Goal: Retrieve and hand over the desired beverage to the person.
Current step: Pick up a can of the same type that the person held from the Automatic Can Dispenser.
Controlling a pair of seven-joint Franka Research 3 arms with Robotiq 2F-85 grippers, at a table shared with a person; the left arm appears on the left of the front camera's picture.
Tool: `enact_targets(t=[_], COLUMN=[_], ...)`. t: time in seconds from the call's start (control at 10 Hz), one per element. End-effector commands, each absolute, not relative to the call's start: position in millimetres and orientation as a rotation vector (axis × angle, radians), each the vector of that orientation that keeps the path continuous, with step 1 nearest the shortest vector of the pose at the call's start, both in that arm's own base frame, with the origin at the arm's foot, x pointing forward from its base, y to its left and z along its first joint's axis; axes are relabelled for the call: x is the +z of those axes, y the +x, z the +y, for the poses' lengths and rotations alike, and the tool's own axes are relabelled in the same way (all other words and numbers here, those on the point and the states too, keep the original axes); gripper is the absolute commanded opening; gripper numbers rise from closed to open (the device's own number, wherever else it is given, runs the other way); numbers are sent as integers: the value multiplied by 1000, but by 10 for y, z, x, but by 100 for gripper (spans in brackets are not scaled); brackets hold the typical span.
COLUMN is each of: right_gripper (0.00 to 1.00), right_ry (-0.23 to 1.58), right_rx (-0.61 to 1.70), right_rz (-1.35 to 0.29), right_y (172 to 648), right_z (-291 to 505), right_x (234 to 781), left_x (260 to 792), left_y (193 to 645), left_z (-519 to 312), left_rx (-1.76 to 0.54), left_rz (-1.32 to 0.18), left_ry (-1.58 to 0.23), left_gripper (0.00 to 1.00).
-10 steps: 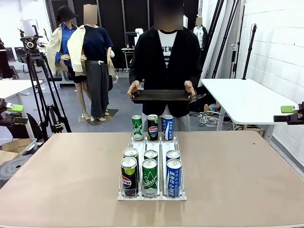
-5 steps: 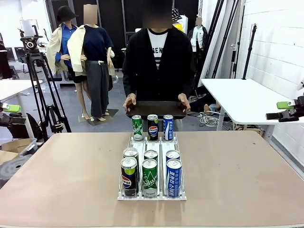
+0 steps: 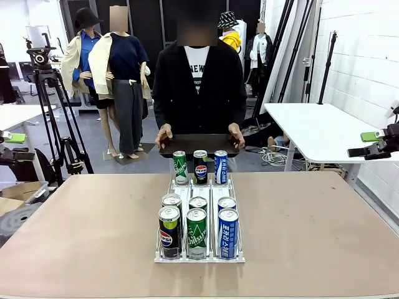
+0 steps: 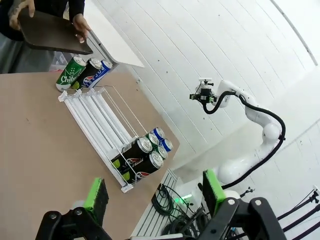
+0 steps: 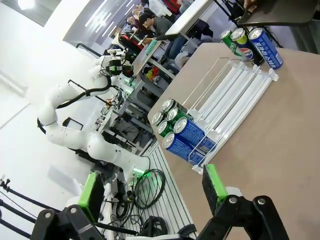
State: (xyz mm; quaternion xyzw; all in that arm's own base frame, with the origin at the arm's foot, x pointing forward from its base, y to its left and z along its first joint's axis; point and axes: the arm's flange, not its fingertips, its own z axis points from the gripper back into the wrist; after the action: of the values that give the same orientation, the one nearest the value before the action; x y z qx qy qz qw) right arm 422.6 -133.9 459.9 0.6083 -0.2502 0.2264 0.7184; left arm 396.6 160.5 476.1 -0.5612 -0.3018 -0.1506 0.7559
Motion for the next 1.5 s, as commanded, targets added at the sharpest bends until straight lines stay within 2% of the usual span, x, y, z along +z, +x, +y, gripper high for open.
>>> enact_targets(t=[0.0,1.4], right_gripper=[100,100], right_ry=[1351,1351], right_rx=[510,510], right_rz=[-567,-567], right_y=[4208,4208], right_z=[-1330,-1330], right_x=[4598,4598], left_x=[4751,4751], left_y=[3950,3950], left_z=[1611,1611], left_rx=[-350,-350], left_rz=[-656,-656], left_ry=[-1209,-1209], left_gripper=[100,100])
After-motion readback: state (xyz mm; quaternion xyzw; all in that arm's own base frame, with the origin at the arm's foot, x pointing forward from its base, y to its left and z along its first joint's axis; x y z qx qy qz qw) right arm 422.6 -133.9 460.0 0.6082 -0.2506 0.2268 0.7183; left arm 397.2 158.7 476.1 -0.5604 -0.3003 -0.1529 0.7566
